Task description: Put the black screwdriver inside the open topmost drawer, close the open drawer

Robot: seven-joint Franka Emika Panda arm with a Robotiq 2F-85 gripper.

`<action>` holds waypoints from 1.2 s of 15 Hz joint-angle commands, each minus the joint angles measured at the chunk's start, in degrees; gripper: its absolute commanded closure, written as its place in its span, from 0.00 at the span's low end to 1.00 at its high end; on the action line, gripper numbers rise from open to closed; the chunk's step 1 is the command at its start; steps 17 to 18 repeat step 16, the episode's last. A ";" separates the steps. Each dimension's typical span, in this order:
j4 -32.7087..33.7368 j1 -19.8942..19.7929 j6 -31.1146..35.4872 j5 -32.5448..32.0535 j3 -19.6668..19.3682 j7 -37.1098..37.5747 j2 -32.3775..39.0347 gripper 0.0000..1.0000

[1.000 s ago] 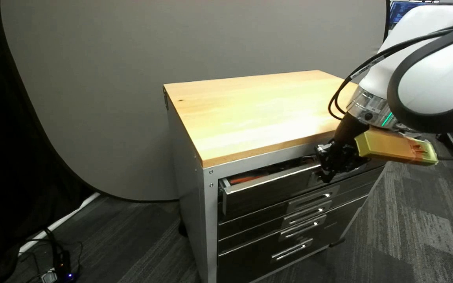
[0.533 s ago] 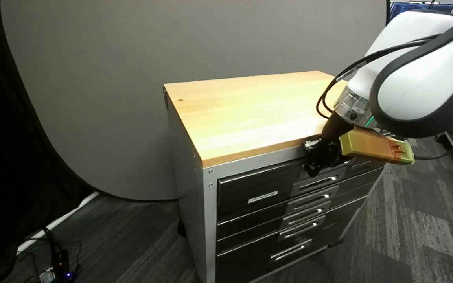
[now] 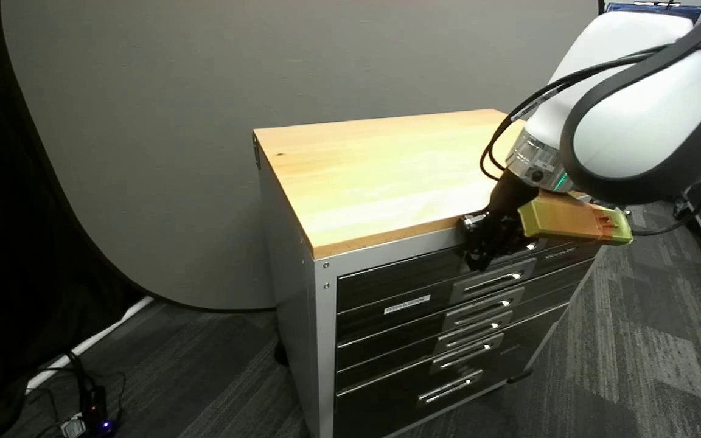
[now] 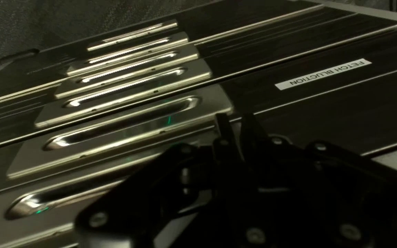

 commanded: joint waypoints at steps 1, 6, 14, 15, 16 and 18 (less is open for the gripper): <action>-2.00 -1.05 -14.25 -3.16 -1.59 -2.37 -9.52 0.52; 1.43 -3.35 -37.59 -4.20 1.02 -8.00 -18.24 0.14; 10.93 -2.16 -60.59 -2.94 6.37 -8.46 -20.61 0.00; 12.18 -1.92 -62.83 -2.85 6.85 -8.41 -20.60 0.00; 12.82 -1.80 -63.80 -2.83 7.06 -8.40 -20.58 0.00; 12.82 -1.80 -63.80 -2.83 7.06 -8.40 -20.58 0.00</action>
